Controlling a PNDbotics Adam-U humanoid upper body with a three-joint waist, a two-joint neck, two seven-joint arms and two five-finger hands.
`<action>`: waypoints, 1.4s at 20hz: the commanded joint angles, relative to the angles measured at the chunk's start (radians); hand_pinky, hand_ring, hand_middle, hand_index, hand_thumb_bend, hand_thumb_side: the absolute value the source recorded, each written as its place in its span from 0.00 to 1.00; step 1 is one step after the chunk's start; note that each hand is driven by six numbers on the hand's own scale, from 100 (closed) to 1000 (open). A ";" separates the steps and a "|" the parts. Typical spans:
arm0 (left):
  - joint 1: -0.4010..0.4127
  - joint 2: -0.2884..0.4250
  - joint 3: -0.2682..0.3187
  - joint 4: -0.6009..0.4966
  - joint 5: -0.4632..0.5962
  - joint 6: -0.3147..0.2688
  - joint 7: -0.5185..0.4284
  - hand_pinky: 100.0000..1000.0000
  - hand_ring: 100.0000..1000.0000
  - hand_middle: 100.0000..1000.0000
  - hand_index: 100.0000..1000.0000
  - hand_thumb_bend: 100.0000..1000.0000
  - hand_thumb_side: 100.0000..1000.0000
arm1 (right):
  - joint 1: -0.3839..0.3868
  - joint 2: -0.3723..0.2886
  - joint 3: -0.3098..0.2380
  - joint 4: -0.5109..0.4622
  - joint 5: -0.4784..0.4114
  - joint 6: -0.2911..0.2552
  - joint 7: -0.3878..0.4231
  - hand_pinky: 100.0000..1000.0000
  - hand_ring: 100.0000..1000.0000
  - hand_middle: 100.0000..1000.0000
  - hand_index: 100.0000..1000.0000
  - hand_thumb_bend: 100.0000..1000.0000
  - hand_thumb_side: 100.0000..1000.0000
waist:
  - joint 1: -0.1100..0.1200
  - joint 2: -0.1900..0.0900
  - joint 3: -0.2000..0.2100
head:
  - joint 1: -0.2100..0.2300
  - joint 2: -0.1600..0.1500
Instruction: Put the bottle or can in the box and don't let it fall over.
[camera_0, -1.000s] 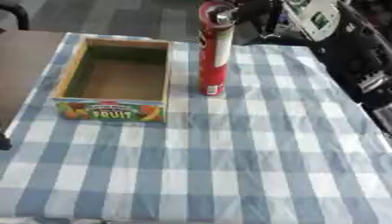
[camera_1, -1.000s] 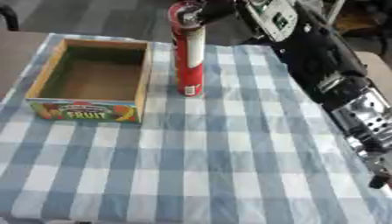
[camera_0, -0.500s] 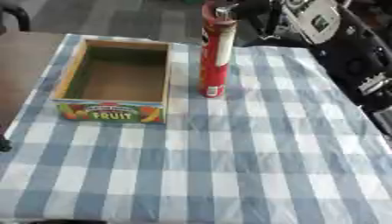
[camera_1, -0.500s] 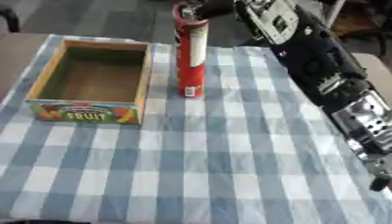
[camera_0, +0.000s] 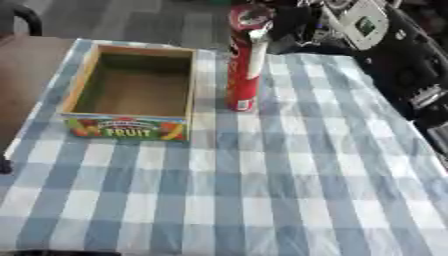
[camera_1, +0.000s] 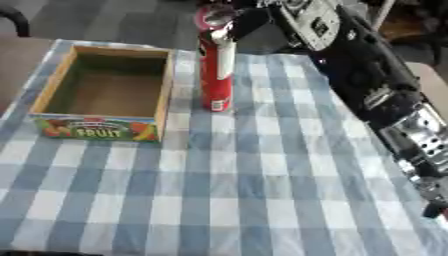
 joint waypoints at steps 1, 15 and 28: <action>-0.016 0.006 0.009 -0.017 0.003 0.000 0.003 0.63 0.43 0.42 0.61 0.35 0.56 | -0.005 -0.030 -0.004 -0.013 0.031 -0.017 0.003 0.68 0.79 0.91 1.00 0.10 0.40 | 0.003 -0.006 0.002 | -0.005 -0.015; -0.016 0.004 0.012 -0.016 0.003 0.001 0.008 0.63 0.43 0.42 0.61 0.35 0.56 | -0.015 -0.048 -0.007 -0.107 0.046 -0.015 -0.186 0.19 0.38 0.58 0.78 0.00 0.22 | -0.002 -0.008 0.006 | -0.003 -0.025; -0.024 0.002 0.014 -0.016 0.004 0.001 0.009 0.63 0.43 0.42 0.62 0.36 0.56 | -0.092 -0.047 -0.004 -0.250 -0.108 0.017 -0.205 0.20 0.38 0.57 0.78 0.00 0.30 | -0.016 -0.023 0.040 | 0.003 -0.040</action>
